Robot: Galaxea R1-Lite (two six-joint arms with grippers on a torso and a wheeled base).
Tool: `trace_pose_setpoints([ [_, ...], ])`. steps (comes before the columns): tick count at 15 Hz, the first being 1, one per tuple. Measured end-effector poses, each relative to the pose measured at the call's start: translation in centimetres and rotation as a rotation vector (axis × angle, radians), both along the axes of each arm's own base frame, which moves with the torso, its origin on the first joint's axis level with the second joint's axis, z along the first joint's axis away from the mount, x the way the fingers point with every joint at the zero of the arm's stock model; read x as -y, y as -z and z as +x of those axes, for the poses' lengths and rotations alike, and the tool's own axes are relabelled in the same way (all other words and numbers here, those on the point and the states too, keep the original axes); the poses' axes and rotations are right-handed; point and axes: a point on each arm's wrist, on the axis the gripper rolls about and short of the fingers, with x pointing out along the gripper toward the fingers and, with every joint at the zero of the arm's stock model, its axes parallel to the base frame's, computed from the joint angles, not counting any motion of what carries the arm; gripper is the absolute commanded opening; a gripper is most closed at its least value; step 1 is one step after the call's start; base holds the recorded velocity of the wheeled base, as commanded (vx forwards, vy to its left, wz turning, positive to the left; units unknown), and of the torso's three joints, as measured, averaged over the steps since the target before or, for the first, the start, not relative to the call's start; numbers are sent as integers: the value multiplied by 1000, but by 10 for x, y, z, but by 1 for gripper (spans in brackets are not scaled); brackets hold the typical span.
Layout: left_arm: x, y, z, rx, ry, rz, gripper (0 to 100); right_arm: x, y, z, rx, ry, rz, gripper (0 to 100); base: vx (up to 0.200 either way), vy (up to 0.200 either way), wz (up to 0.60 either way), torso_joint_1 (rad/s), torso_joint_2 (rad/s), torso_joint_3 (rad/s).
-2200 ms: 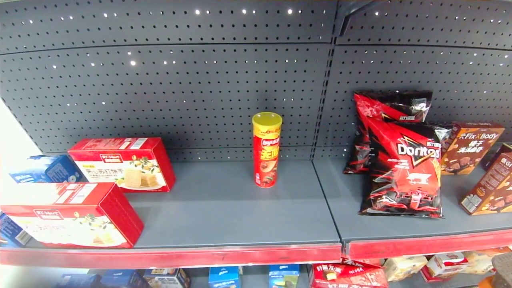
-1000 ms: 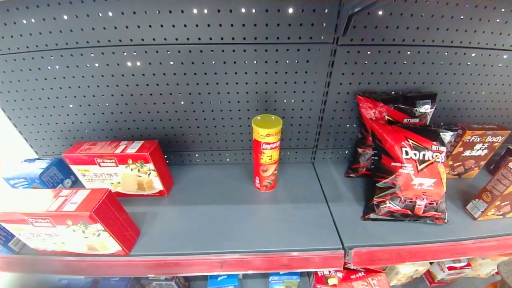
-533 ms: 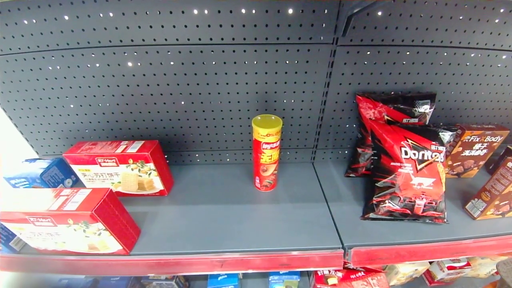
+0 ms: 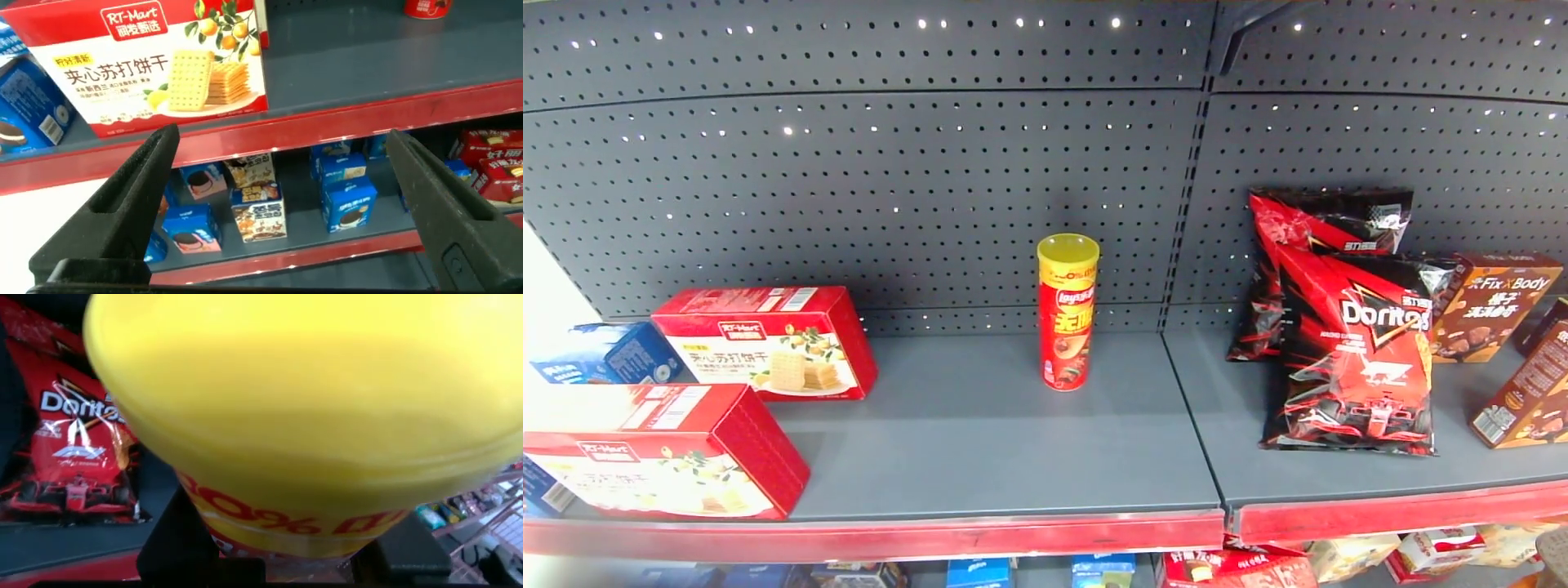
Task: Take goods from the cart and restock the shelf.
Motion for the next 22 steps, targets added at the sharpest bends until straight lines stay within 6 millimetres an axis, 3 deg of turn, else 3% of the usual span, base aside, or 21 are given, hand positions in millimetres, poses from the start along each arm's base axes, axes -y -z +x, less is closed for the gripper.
trace_pose_setpoints([
  [3, 0, -19, -7, 38, -7, -39, 100, -5, -1, -16, -27, 4, 121, 0, 0, 0, 0, 0, 0, 0],
  [7, 0, -88, -49, 121, 7, -40, 100, -15, -7, -48, -89, 8, 268, 0, 0, 0, 0, 0, 0, 0],
  [9, 0, -137, -55, 208, 25, -33, 100, -16, -7, -59, -71, -32, 264, 0, 0, 0, 0, 0, 0, 0],
  [12, 0, -216, -23, 269, 54, -27, 100, -18, -18, -65, -21, -32, 251, 0, 0, 0, 0, 0, 0, 0],
  [14, 1, -258, 26, 282, 104, -42, 100, -17, -22, -67, -10, 22, 258, 0, 0, 0, 0, 0, 0, 0],
  [15, 4, -269, 53, 267, 151, -52, 100, -16, -22, -67, -9, 48, 263, 0, 0, 0, 0, 0, 0, 0],
  [17, 19, -265, 103, 175, 273, -66, 100, -15, -23, -67, 5, 99, 269, 0, 0, 0, 0, 0, 0, 0],
  [18, 29, -251, 121, 108, 326, -66, 100, -15, -23, -68, 9, 126, 272, 0, 0, 0, 0, 0, 0, 0],
  [22, 57, -181, 159, -101, 440, -34, 100, -15, -21, -70, 11, 150, 252, 0, 0, 0, 0, 0, 0, 0],
])
